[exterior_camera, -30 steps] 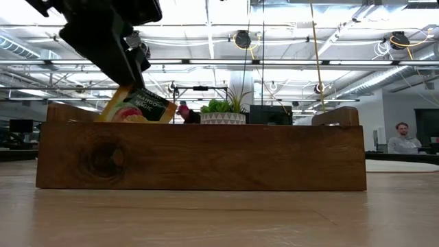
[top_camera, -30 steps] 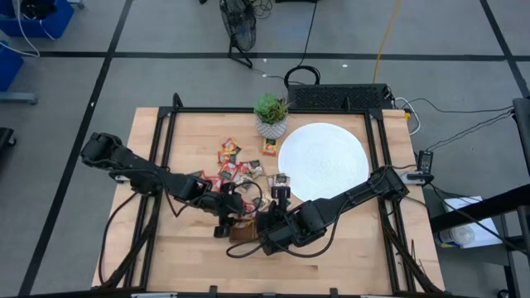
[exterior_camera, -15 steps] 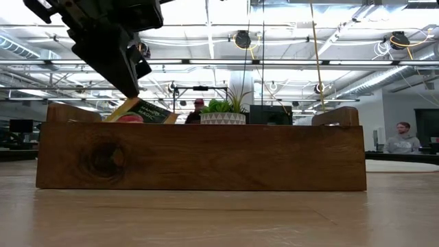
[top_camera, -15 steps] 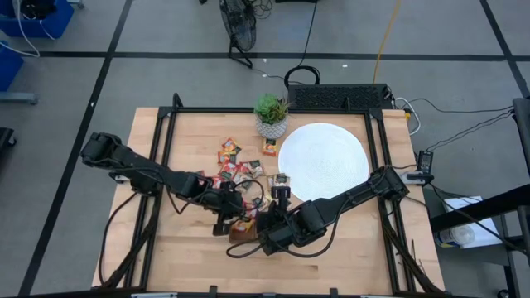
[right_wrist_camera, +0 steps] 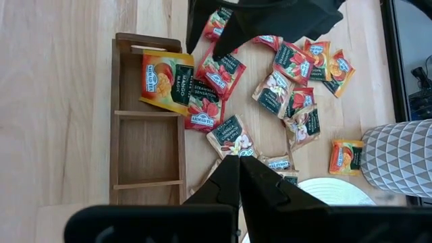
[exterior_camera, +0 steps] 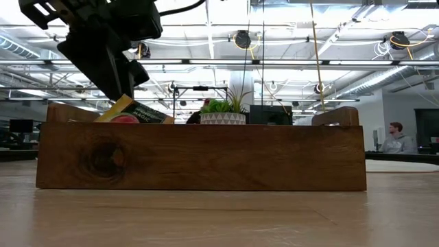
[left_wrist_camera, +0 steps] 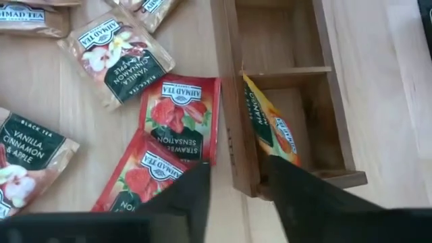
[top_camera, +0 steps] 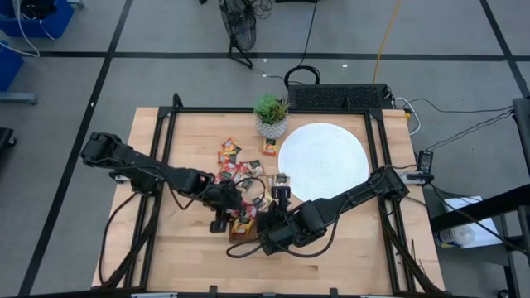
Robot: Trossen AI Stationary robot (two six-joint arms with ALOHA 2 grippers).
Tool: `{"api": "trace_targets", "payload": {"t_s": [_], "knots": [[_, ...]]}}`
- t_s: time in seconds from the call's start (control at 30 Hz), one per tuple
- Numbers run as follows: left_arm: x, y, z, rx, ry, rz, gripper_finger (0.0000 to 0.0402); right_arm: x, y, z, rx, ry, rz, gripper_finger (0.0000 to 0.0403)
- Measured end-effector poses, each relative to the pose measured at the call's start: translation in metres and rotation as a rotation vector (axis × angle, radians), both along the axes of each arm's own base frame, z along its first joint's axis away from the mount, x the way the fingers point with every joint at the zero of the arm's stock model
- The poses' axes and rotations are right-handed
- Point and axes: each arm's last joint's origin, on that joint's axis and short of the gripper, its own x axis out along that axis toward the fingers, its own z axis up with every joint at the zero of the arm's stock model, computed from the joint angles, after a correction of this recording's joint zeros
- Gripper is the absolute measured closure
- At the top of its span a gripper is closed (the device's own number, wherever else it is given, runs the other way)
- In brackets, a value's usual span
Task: Pick & Place Tea
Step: Put the orange tea bag into the left section of the wooden organizer
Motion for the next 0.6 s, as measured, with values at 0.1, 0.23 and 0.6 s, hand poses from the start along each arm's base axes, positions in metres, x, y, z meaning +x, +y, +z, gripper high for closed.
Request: {"api": "trace_targets", "payload": {"t_s": [0.1,0.23,0.6], "knots": [[0.0007,0.003,0.0001,-0.014,0.0,-0.03,0.0193,-0.0002,-0.0001,-0.0001,-0.001,0.002,0.0,0.0403],[0.0016,0.0066,0.0003,-0.044,0.004,-0.05,0.0158,-0.0008,-0.0004,-0.0004,0.0,0.007,-0.007,0.0403],[0.0025,0.006,0.0012,-0.102,0.009,-0.034,0.0152,-0.0017,-0.0008,-0.0007,0.004,0.012,-0.021,0.0403]]}}
